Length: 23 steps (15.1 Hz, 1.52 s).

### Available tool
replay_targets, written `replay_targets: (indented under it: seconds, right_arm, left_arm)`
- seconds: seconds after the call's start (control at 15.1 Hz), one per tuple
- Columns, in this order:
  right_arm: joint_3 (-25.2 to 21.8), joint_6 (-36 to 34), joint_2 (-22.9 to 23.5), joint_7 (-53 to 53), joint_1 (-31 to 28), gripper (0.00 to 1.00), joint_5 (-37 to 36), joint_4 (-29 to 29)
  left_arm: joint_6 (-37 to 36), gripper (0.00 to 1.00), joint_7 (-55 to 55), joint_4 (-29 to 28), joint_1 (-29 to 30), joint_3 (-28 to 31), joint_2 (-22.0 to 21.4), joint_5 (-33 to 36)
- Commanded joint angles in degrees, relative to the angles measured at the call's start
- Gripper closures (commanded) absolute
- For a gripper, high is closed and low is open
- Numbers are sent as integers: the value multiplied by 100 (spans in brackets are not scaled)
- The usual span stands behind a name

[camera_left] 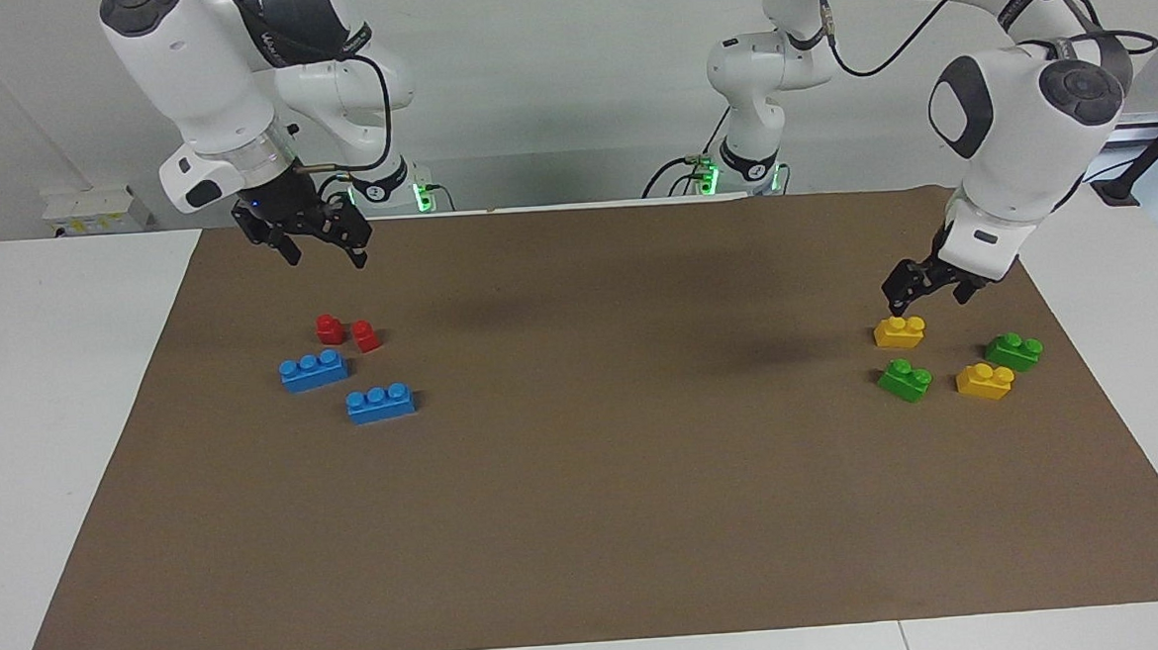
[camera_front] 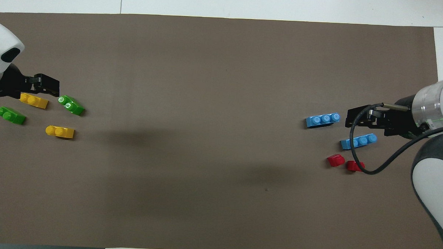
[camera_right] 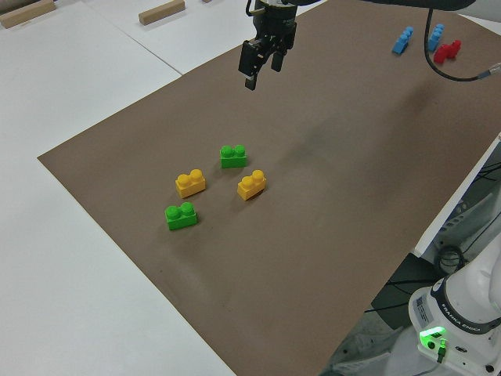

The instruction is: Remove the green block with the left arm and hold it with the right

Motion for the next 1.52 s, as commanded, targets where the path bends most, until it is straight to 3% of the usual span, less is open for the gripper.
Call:
replay_targets:
  seconds: [0.0,0.13,0.6,1.46]
  right_arm:
    - [-2,-170,-6,-565,-34,0,-122,53]
    - [-2,-450,-6,-952,-34,0,-43,184]
    - [-19,-609,20,-655,-78,0,-121,264]
    - [-20,-355,170,-542,-456,0,-631,352]
  left_arm:
    - [-272,0,148,-215,-49,38,-535,11]
    - [-396,0,157,-215,-49,29,-649,-33]
    - [-695,0,209,-154,-49,20,-905,-349]
    - [-818,0,201,-154,-93,20,-993,-429]
